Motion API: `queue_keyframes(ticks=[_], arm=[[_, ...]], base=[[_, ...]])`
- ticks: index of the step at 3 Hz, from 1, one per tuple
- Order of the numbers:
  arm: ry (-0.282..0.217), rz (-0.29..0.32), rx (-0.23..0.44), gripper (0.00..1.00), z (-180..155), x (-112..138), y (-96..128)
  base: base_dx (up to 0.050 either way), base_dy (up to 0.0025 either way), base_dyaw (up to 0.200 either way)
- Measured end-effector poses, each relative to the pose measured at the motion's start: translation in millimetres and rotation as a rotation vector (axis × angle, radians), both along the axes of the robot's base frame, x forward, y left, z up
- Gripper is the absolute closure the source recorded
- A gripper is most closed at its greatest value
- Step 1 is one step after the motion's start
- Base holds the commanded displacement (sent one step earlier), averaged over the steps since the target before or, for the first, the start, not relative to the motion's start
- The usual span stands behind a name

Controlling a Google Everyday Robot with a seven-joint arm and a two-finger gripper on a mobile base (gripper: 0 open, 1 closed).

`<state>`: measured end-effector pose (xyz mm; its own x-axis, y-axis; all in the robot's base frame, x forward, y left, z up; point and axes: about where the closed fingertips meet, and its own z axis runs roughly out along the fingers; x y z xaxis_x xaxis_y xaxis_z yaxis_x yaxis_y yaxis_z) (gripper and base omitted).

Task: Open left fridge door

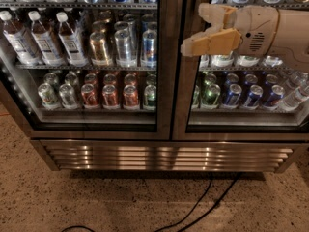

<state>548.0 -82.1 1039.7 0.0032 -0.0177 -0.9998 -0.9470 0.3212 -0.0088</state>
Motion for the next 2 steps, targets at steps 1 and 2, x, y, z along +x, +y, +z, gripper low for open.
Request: queue_keyframes(ticks=[1, 2], arm=[[0.0, 0.0, 0.0, 0.0, 0.0, 0.0, 0.0], [0.0, 0.0, 0.0, 0.0, 0.0, 0.0, 0.1]], base=[[0.025, 0.00207, 0.174], [0.0, -0.00002, -0.2]])
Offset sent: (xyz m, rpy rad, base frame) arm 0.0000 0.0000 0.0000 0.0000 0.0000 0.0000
